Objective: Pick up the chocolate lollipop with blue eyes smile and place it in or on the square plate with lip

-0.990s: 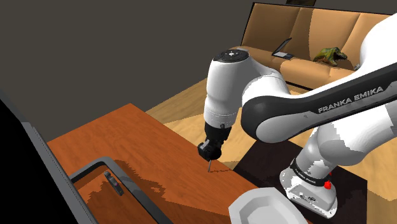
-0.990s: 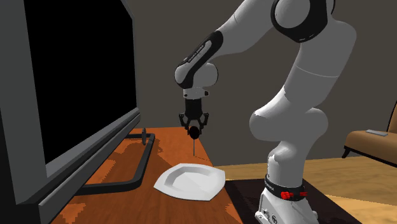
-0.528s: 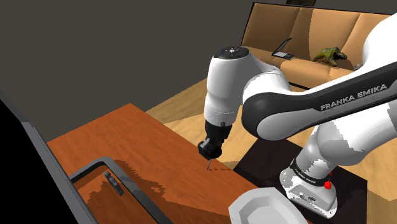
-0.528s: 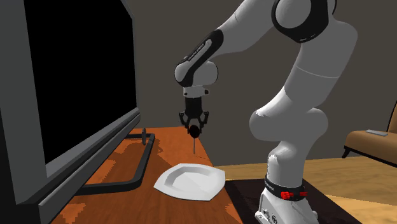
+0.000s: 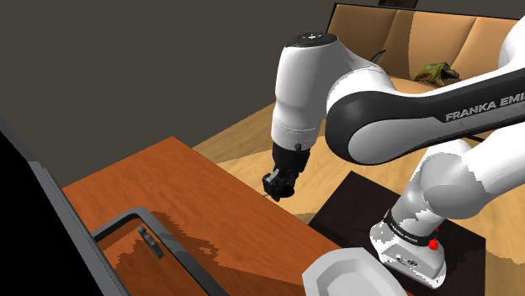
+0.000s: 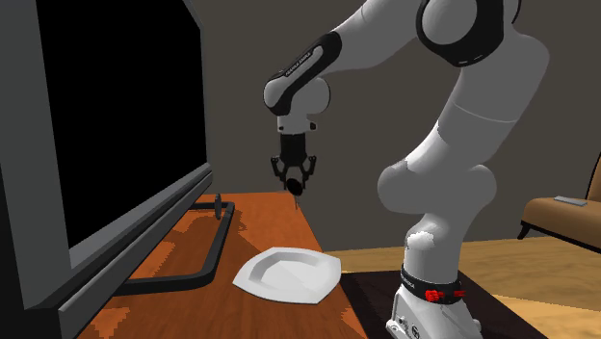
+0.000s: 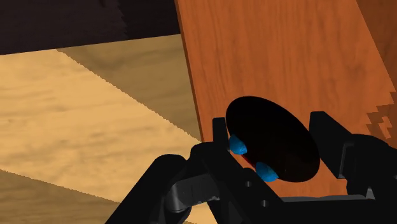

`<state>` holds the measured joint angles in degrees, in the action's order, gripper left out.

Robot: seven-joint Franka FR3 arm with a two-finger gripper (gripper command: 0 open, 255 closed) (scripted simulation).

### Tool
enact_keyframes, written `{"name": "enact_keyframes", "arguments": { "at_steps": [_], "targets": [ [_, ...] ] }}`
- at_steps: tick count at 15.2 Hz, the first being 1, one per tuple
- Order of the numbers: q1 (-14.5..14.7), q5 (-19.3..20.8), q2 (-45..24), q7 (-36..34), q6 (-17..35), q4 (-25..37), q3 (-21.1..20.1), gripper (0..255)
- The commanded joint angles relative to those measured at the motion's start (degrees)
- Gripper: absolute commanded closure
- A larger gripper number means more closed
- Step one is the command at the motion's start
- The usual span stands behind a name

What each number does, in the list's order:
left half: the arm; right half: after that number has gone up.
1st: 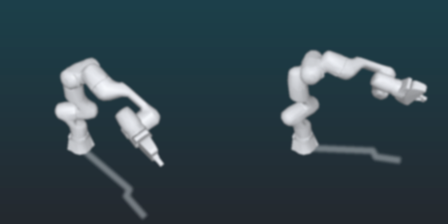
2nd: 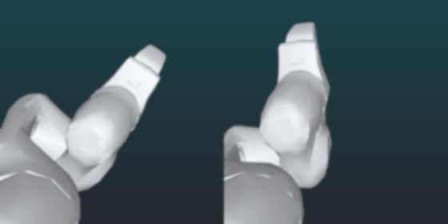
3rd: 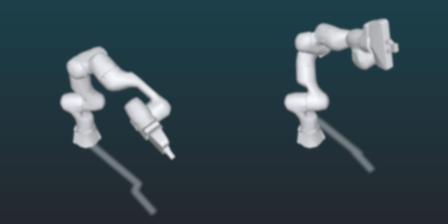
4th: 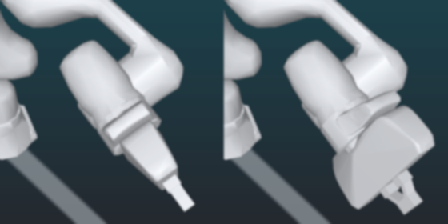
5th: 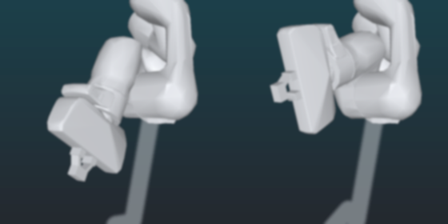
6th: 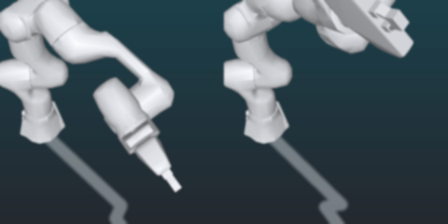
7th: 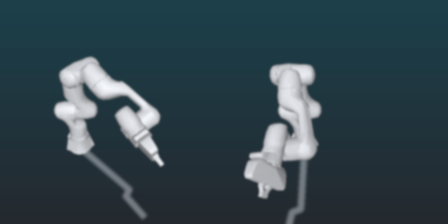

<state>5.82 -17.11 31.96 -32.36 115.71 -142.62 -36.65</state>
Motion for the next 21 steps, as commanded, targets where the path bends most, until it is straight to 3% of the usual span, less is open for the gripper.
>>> {"name": "enact_keyframes", "arguments": {
  "at_steps": [1,7,21],
  "targets": [
    [0.0,0.2,0.5,0.0,-1.7,1.2,0.5,255],
    [-0.1,0.9,1.7,0.2,-6.6,4.9,2.0,255],
    [14.9,-9.2,23.8,-11.6,-23.1,0.4,0.2,255]
  ]
}}
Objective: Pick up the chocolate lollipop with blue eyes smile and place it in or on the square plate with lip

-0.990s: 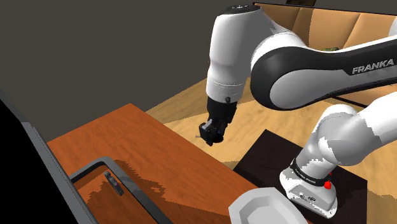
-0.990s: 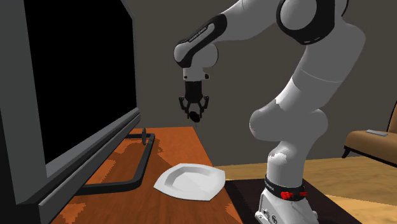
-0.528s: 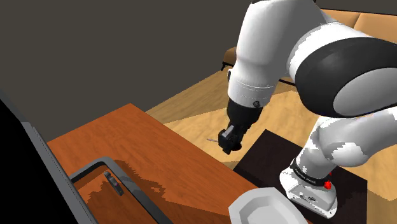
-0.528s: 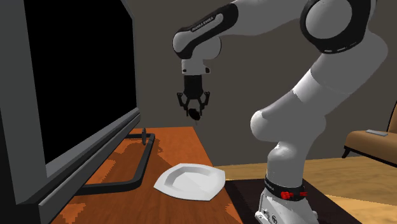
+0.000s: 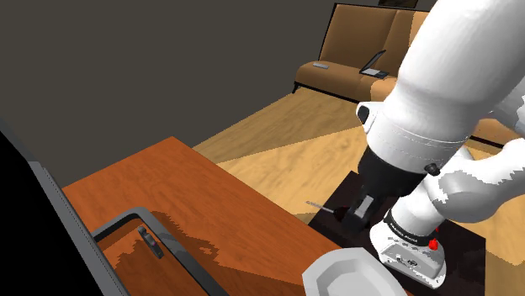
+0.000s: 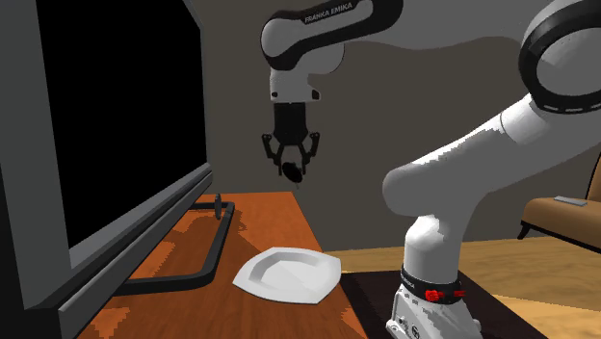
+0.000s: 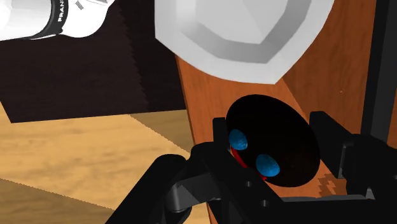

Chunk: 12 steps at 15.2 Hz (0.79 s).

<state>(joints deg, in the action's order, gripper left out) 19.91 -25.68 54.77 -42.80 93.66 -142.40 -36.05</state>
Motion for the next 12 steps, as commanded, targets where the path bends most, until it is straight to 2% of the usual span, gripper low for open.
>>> {"name": "enact_keyframes", "arguments": {
  "at_steps": [1,6,12],
  "targets": [
    [1.8,-1.4,2.1,-2.3,-2.2,0.4,-0.8,255],
    [5.9,-4.6,6.6,-8.3,-7.7,2.4,-2.7,255],
    [6.8,-6.8,7.6,-8.0,-4.1,-2.1,-5.0,255]
  ]
}}
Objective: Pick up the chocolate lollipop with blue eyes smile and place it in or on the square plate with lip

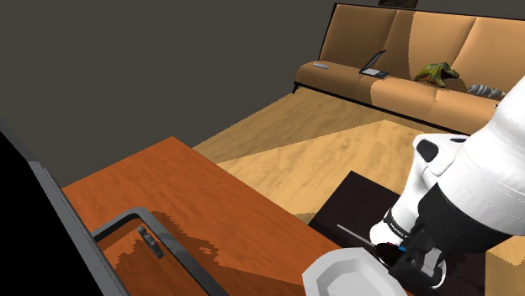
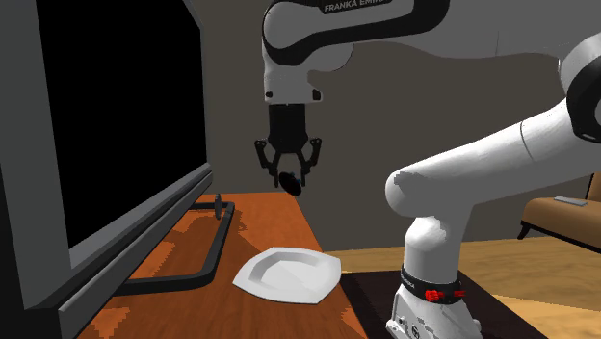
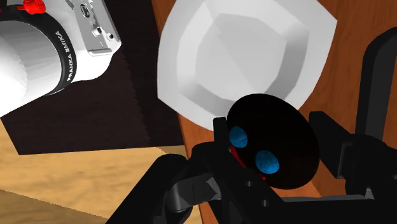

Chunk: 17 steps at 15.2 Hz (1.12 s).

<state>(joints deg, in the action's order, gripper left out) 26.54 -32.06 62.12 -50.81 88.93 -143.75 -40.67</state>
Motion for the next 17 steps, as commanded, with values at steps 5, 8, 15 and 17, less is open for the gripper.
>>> {"name": "enact_keyframes", "arguments": {
  "at_steps": [5,8,15,17],
  "targets": [
    [0.9,-2.5,0.7,0.2,3.7,-4.3,-2.6,255],
    [1.3,-3.8,0.8,0.3,5.6,-6.2,-4.1,255],
    [2.2,-7.2,0.5,0.6,10.3,-10.5,-7.9,255],
    [2.3,-7.8,0.4,0.7,11.1,-11.1,-8.5,255]
  ]
}}
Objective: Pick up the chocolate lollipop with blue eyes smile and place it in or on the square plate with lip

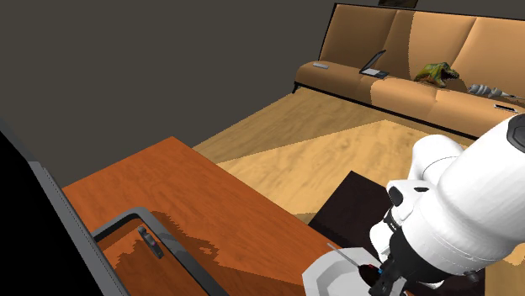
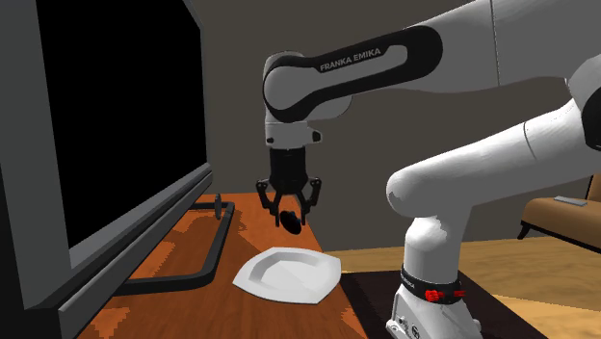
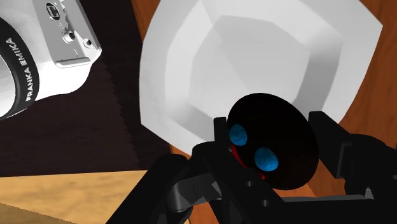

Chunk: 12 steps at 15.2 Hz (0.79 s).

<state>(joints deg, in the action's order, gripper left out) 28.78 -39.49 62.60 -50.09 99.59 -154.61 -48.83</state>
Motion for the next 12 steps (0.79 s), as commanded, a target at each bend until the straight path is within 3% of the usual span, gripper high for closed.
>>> {"name": "enact_keyframes", "arguments": {
  "at_steps": [1,7,8,12],
  "targets": [
    [0.0,-0.3,-0.1,0.0,0.4,-0.2,-0.4,255],
    [0.0,-0.3,-0.1,0.0,0.4,-0.2,-0.4,255],
    [0.0,-0.3,-0.1,0.0,0.4,-0.2,-0.4,0],
    [0.0,-0.3,-0.1,0.0,0.4,-0.2,-0.4,0]
  ]
}}
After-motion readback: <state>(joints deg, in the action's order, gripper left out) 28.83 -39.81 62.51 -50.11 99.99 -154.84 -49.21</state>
